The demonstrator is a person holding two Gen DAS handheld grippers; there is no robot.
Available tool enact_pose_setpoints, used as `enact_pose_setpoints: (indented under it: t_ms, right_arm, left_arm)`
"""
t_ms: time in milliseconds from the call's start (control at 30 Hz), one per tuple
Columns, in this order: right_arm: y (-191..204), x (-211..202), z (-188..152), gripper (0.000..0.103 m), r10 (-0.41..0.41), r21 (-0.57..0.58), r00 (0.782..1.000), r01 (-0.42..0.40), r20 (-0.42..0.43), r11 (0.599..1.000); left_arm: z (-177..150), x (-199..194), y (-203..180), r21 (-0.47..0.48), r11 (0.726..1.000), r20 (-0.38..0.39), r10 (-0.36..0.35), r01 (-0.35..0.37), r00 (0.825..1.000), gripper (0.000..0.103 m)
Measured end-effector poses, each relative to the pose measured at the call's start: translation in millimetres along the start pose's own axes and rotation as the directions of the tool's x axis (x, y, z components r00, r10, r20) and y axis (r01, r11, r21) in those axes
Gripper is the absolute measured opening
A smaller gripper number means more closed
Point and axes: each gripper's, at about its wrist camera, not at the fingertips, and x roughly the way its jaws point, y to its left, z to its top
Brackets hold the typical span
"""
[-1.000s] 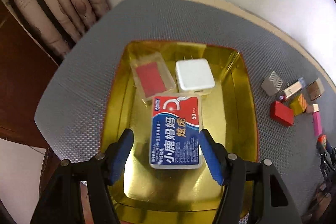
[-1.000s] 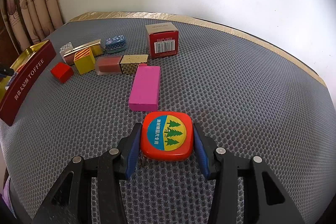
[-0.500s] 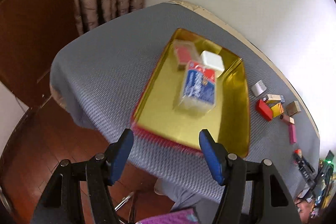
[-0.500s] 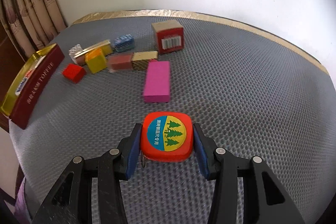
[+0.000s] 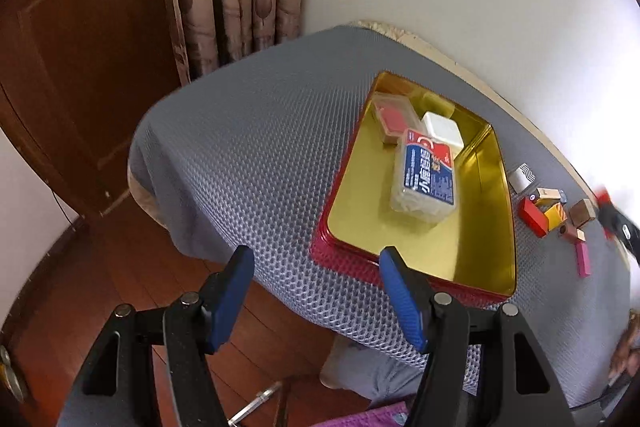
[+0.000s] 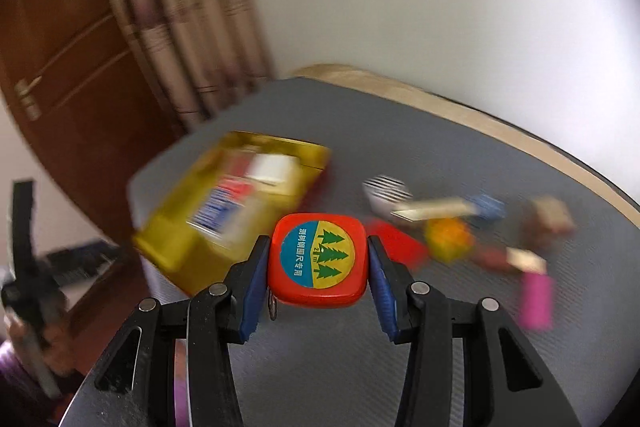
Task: Organize rigid objects
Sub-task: 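Place floss box in tin with left tool while right drops tape measure there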
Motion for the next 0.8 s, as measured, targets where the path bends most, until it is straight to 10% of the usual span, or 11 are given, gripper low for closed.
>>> enact_pose_setpoints:
  t_ms: [367, 800]
  right_arm:
    - [54.0, 123.0, 44.2, 0.043, 0.048, -0.071, 0.988, -0.060, -0.149, 0.996]
    - [34.0, 157.5, 45.8, 0.050, 0.071, -0.036, 0.979, -0.079, -0.191, 0.996]
  left_arm:
    - [-2.0, 8.5, -4.3, 0.011, 0.999, -0.007, -0.045, 0.045, 0.999, 0.067]
    - [-1.3, 17.3, -6.7, 0.035, 0.996, -0.008, -0.085, 0.085, 0.996, 0.067]
